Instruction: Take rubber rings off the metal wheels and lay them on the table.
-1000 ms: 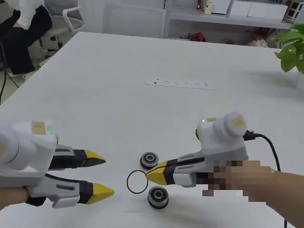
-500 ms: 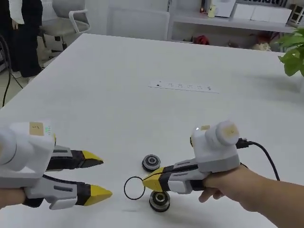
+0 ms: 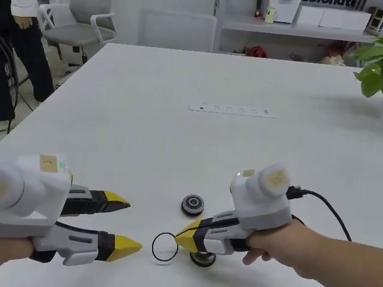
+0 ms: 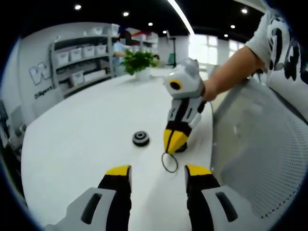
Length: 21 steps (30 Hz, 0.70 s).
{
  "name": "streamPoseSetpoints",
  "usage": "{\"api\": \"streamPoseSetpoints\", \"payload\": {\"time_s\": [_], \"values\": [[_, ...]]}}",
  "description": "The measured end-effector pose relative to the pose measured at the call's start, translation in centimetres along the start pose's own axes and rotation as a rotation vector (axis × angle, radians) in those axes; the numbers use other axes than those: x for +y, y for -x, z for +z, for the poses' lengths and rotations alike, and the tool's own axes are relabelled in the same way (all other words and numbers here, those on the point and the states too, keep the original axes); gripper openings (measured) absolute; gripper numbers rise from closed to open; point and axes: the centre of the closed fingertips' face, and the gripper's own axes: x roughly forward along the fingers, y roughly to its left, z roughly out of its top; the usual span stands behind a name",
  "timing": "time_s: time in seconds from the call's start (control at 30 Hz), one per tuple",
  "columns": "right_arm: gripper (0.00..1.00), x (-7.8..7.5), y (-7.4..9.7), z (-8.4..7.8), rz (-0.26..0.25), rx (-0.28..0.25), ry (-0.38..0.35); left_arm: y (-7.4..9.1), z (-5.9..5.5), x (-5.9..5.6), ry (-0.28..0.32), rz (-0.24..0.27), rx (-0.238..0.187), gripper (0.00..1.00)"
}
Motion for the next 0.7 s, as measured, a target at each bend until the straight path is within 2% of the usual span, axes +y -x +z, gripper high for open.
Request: {"api": "streamPoseSetpoints", "payload": {"time_s": [0.1, 0.47, 0.7], "values": [[0.00, -0.1, -0.1, 0.2, -0.010, -0.007, 0.007, 0.1, 0.0, -0.1, 0.000, 0.002, 0.001, 0.46], [0.10, -0.4, 0.2, 0.3, -0.018, -0.012, 0.008, 0.1, 0.0, 0.0, -0.001, 0.002, 0.007, 0.46], [0.13, -0.4, 1.0, 1.0, -0.017, -0.031, -0.001, -0.1, 0.3, 0.1, -0.006, 0.003, 0.005, 0.46]]}}
